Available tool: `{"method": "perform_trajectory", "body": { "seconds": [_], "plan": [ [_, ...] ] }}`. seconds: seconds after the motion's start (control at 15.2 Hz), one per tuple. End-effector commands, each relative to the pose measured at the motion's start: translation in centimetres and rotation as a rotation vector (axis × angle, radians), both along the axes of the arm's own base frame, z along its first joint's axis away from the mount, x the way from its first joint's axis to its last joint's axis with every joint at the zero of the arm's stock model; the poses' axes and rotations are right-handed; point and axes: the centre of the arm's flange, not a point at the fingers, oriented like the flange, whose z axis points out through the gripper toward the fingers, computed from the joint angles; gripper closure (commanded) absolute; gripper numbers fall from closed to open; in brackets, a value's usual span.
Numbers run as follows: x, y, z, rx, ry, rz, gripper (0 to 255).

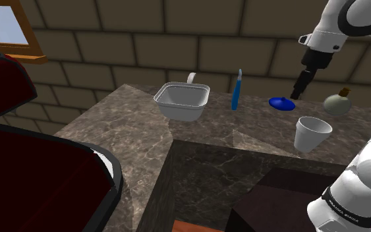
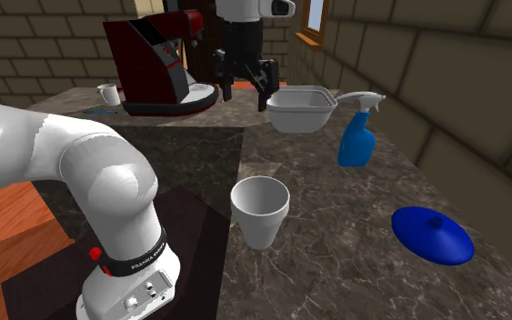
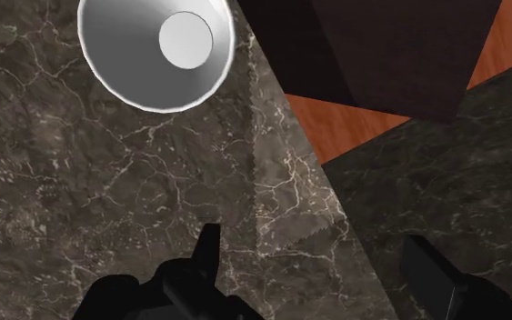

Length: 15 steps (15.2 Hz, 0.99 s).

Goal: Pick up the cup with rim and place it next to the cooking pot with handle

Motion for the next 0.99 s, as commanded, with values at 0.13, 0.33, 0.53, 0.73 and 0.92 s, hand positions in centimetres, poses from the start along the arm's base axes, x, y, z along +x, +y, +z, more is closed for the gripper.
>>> {"method": "perform_trajectory", "body": {
  "seconds": [0.13,0.33,0.53,0.73,0.92],
  "plan": [
    [-1.8,-4.3,-2.9,0.014,-0.007,0.0,0],
    [-3.3,-7.5,-5.1,0.024,-0.012,-0.001,0],
    [-4.7,-10.7,-7.3,0.035,-0.017,-0.003,0],
    [-6.1,-13.8,-9.6,0.045,-0.021,-0.004,0],
    [-7.5,-16.9,-11.9,0.056,-0.026,-0.006,0]
  ]
}}
